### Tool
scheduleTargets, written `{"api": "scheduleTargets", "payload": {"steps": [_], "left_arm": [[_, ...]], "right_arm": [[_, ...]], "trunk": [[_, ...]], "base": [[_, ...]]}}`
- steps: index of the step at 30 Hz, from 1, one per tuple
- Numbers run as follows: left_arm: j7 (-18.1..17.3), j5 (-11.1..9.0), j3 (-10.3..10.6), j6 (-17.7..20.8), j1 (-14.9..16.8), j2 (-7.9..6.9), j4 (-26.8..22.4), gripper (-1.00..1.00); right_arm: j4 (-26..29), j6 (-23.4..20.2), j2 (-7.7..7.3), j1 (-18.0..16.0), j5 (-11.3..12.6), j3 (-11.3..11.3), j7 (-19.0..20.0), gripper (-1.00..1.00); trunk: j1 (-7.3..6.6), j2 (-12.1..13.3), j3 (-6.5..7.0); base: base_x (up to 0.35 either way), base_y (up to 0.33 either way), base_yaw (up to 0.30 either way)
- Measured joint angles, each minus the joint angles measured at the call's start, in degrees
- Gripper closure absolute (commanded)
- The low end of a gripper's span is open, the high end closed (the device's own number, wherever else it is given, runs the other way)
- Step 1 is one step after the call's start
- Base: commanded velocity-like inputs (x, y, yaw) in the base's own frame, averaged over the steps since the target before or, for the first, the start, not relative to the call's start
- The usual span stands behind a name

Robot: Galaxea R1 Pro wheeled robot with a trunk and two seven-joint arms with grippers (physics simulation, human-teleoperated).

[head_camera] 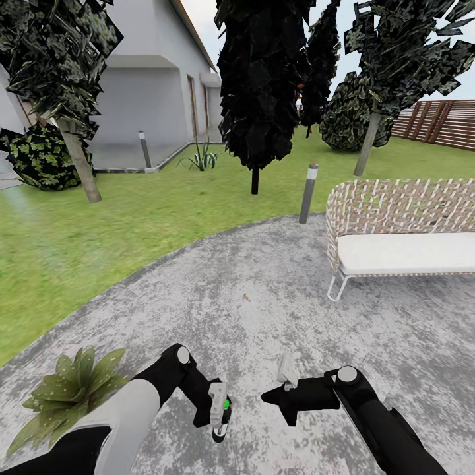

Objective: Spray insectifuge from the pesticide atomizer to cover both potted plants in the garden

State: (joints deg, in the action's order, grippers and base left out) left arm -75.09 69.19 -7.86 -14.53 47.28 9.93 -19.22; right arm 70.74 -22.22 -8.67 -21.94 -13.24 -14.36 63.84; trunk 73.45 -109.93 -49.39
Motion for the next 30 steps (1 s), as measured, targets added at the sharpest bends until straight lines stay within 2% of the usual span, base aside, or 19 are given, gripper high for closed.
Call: {"api": "scheduleTargets", "payload": {"steps": [15,17,20,22,27,29,30], "left_arm": [[0.3,-0.1,0.0,0.1,0.0,0.0,0.2,1.0],[0.5,-0.1,0.0,0.1,0.0,0.0,0.2,1.0],[2.1,-0.1,-0.1,0.1,0.0,0.0,0.9,1.0],[3.5,0.0,-0.1,0.0,0.0,0.01,1.8,1.0],[4.0,0.0,0.0,-0.1,0.0,0.01,2.7,1.0],[3.0,0.0,0.0,-0.2,0.1,0.01,2.7,1.0],[1.2,-0.1,0.0,-0.2,0.1,0.01,2.6,1.0]], "right_arm": [[0.0,0.0,0.18,0.0,0.0,0.0,-0.2,1.0],[0.0,0.0,0.67,0.0,0.0,0.0,-0.3,1.0],[0.0,0.0,2.75,0.0,0.0,0.0,-0.3,1.0],[0.0,0.0,3.36,0.0,0.0,0.0,-0.2,1.0],[0.0,0.1,3.75,0.0,0.0,0.0,-0.1,1.0],[0.0,0.1,3.72,0.0,0.0,0.0,-0.1,1.0],[0.0,0.1,3.71,0.0,0.0,0.0,-0.1,1.0]], "trunk": [[0.0,0.0,0.0],[0.0,0.0,0.0],[0.0,0.0,0.0],[0.0,0.0,0.0],[0.0,0.0,0.0],[0.0,0.0,0.0],[0.0,0.0,0.0]], "base": [[0.0,0.0,0.0],[0.0,0.0,0.0],[0.0,0.0,0.0],[0.0,0.0,0.0],[0.0,0.0,0.0],[0.0,0.0,0.0],[0.0,0.0,0.0]]}}
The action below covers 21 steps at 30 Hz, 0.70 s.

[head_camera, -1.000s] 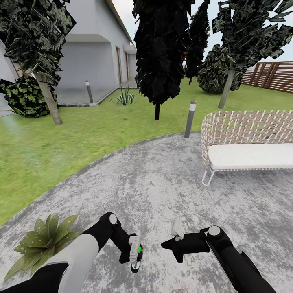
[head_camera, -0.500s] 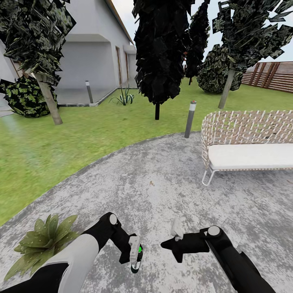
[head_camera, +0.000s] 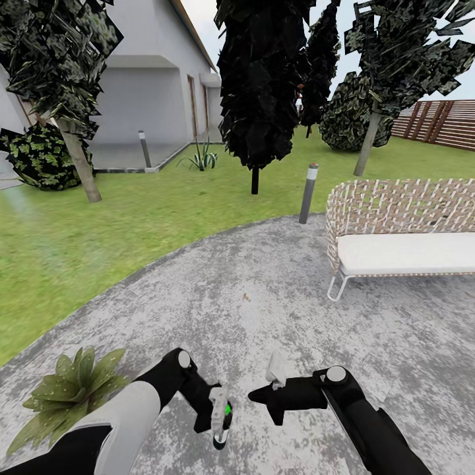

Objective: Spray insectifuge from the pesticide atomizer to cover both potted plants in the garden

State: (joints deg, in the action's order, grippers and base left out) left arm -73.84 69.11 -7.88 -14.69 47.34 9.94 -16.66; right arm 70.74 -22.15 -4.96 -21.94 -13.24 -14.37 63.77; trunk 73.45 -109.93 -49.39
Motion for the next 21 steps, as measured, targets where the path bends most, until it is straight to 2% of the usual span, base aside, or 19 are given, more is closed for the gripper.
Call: {"api": "scheduleTargets", "payload": {"steps": [3,6,13,16,21], "left_arm": [[-5.5,-0.1,-0.1,0.1,0.0,-0.01,-2.4,1.0],[-7.6,-0.2,-0.1,0.2,0.0,-0.02,-4.9,1.0],[-8.3,-0.7,0.0,0.2,-0.1,-0.02,-5.5,1.0],[-9.1,-3.1,0.0,0.2,-0.1,-0.02,-5.4,1.0],[-11.3,-5.0,0.0,0.2,-0.1,-0.02,-5.4,1.0]], "right_arm": [[-0.1,0.0,-0.02,0.0,0.0,0.0,0.0,1.0],[-0.1,0.1,-0.07,0.0,0.0,0.1,0.0,1.0],[-0.1,0.1,-0.02,0.0,0.0,0.2,0.0,1.0],[-0.1,0.1,0.02,0.0,0.0,0.2,0.0,1.0],[0.0,0.1,0.07,0.0,0.0,0.2,0.0,1.0]], "trunk": [[0.0,0.0,0.0],[0.0,0.0,0.0],[0.0,0.0,0.0],[0.0,0.0,0.0],[0.0,0.0,0.0]], "base": [[0.0,0.0,0.0],[0.0,0.0,0.0],[0.0,0.0,0.0],[0.0,0.0,0.0],[0.0,0.0,0.0]]}}
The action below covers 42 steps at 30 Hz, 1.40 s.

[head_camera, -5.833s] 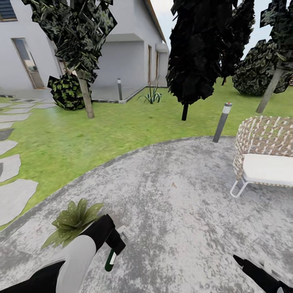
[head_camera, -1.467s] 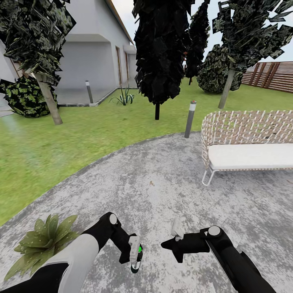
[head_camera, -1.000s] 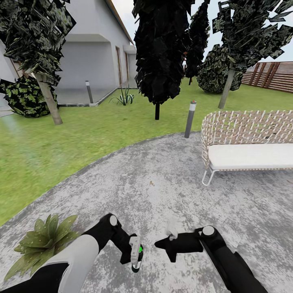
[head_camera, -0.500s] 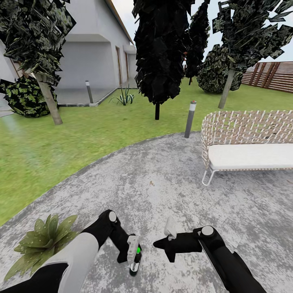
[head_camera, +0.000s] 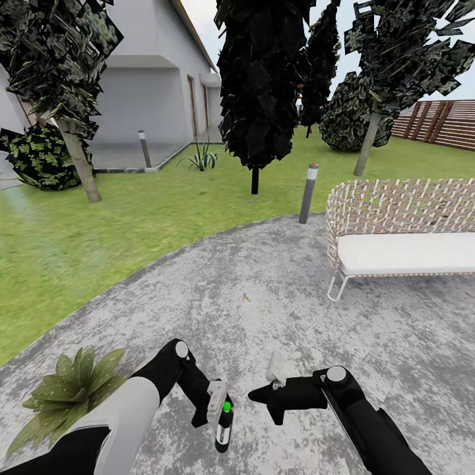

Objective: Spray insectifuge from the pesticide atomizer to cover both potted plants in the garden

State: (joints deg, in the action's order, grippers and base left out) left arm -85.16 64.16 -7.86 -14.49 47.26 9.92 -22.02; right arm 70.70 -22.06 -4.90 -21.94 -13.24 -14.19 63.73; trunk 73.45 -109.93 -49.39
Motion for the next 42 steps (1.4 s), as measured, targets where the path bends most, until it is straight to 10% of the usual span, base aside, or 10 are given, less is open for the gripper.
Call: {"api": "scheduleTargets", "payload": {"steps": [29,42], "left_arm": [[5.3,-0.4,0.1,-0.1,0.0,0.01,3.0,1.0],[5.4,-4.2,0.2,-0.2,0.0,0.02,5.4,1.0]], "right_arm": [[0.0,-0.1,0.0,0.0,0.0,0.0,-0.1,1.0],[0.0,-0.1,0.15,-0.1,0.0,0.0,-0.2,1.0]], "trunk": [[0.0,0.0,0.0],[0.0,0.0,0.0]], "base": [[0.0,0.0,0.0],[0.0,0.0,0.0]]}}
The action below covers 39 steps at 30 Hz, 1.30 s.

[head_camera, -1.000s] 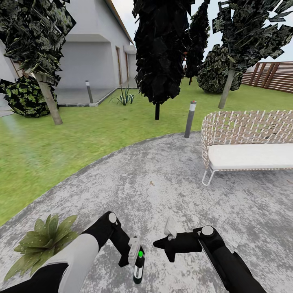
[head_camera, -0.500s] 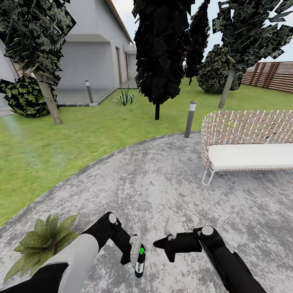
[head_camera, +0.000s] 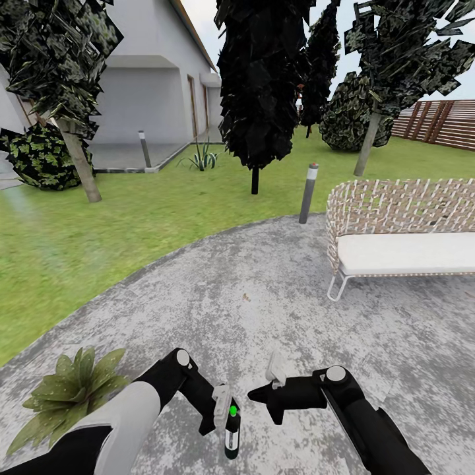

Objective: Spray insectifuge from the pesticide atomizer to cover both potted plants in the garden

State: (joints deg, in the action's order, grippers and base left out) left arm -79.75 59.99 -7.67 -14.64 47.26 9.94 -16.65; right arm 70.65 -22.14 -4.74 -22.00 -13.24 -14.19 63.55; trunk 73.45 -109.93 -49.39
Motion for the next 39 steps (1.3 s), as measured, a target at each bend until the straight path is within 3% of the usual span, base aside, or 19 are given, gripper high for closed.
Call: {"api": "scheduleTargets", "payload": {"steps": [17,23,39], "left_arm": [[-0.1,-0.4,0.1,0.0,0.0,0.0,-0.2,1.0],[-0.1,-6.6,0.1,0.0,0.0,0.0,-0.3,1.0],[-0.5,-7.4,0.1,0.0,0.0,0.0,-0.4,1.0]], "right_arm": [[0.0,0.0,0.02,0.0,0.0,0.0,-0.1,1.0],[0.0,0.0,0.02,0.0,0.0,0.0,-0.1,1.0],[0.0,0.0,0.02,0.0,0.0,0.0,-0.1,1.0]], "trunk": [[0.0,0.0,0.0],[0.0,0.0,0.0],[0.0,0.0,0.0]], "base": [[0.0,0.0,0.0],[0.0,0.0,0.0],[0.0,0.0,0.0]]}}
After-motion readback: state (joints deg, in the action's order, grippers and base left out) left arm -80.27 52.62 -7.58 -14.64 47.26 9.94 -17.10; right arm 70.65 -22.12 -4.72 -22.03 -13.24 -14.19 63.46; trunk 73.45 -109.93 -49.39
